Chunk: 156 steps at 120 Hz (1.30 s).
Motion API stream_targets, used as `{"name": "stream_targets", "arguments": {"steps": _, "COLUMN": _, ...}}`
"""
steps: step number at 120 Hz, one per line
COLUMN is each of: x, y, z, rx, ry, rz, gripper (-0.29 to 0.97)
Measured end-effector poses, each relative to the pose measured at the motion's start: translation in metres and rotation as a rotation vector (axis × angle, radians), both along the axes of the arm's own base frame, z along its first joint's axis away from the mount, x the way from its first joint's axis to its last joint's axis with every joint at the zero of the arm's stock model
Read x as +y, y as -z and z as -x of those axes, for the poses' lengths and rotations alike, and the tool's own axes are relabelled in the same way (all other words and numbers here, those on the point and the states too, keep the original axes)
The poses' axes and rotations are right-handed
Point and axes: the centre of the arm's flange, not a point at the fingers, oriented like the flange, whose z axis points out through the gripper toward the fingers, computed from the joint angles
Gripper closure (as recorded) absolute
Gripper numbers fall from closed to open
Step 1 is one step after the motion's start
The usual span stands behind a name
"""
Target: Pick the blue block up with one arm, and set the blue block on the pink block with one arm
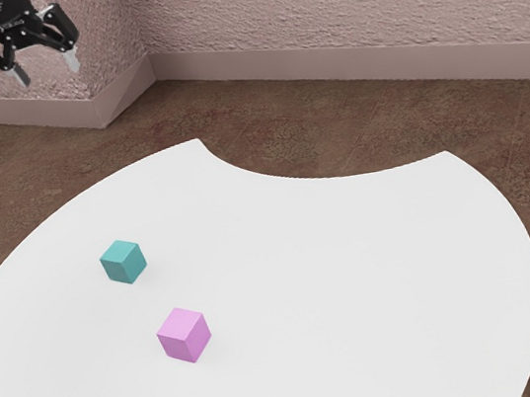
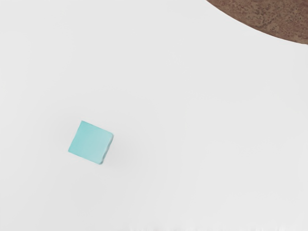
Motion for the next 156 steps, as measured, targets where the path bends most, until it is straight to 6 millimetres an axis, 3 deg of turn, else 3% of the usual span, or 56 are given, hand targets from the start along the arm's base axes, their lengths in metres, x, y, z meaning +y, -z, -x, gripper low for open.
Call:
{"name": "stream_targets", "arguments": {"steps": 20, "x": -0.004, "y": -0.004, "z": -0.001, "rx": -0.009, "ry": 0.028, "rz": -0.009, "gripper": 0.02}}
{"name": "stream_targets", "arguments": {"steps": 32, "x": 0.019, "y": -0.017, "z": -0.016, "rx": -0.047, "ry": -0.001, "rz": -0.054, "gripper": 0.02}}
{"name": "stream_targets", "arguments": {"steps": 34, "x": 0.021, "y": -0.025, "z": -0.015, "rx": -0.062, "ry": 0.001, "rz": -0.054, "gripper": 0.02}}
{"name": "stream_targets", "arguments": {"steps": 36, "x": 0.016, "y": -0.047, "z": -0.006, "rx": -0.1, "ry": 0.016, "rz": -0.061, "gripper": 0.02}}
{"name": "stream_targets", "arguments": {"steps": 44, "x": -0.016, "y": -0.118, "z": 0.038, "rx": -0.223, "ry": 0.077, "rz": -0.071, "gripper": 0.02}}
{"name": "stream_targets", "arguments": {"steps": 48, "x": -0.035, "y": -0.142, "z": 0.058, "rx": -0.264, "ry": 0.113, "rz": -0.07, "gripper": 0.02}}
{"name": "stream_targets", "arguments": {"steps": 56, "x": -0.058, "y": -0.164, "z": 0.078, "rx": -0.294, "ry": 0.154, "rz": -0.07, "gripper": 0.02}}
{"name": "stream_targets", "arguments": {"steps": 66, "x": -0.067, "y": -0.164, "z": 0.082, "rx": -0.28, "ry": 0.166, "rz": -0.07, "gripper": 0.02}}
{"name": "stream_targets", "arguments": {"steps": 97, "x": -0.069, "y": -0.147, "z": 0.074, "rx": -0.226, "ry": 0.15, "rz": -0.068, "gripper": 0.02}}
{"name": "stream_targets", "arguments": {"steps": 104, "x": -0.065, "y": -0.131, "z": 0.067, "rx": -0.181, "ry": 0.146, "rz": -0.064, "gripper": 0.02}}
{"name": "stream_targets", "arguments": {"steps": 114, "x": -0.055, "y": -0.085, "z": 0.062, "rx": -0.066, "ry": 0.155, "rz": -0.017, "gripper": 0.02}}
{"name": "stream_targets", "arguments": {"steps": 121, "x": -0.055, "y": -0.045, "z": 0.07, "rx": 0.012, "ry": 0.189, "rz": 0.025, "gripper": 0.02}}
{"name": "stream_targets", "arguments": {"steps": 128, "x": -0.056, "y": -0.023, "z": 0.08, "rx": 0.032, "ry": 0.213, "rz": 0.049, "gripper": 0.02}}
{"name": "stream_targets", "arguments": {"steps": 139, "x": -0.082, "y": 0.047, "z": 0.068, "rx": 0.101, "ry": 0.266, "rz": 0.032, "gripper": 0.02}}
{"name": "stream_targets", "arguments": {"steps": 156, "x": -0.101, "y": 0.071, "z": 0.055, "rx": 0.08, "ry": 0.298, "rz": -0.025, "gripper": 0.02}}
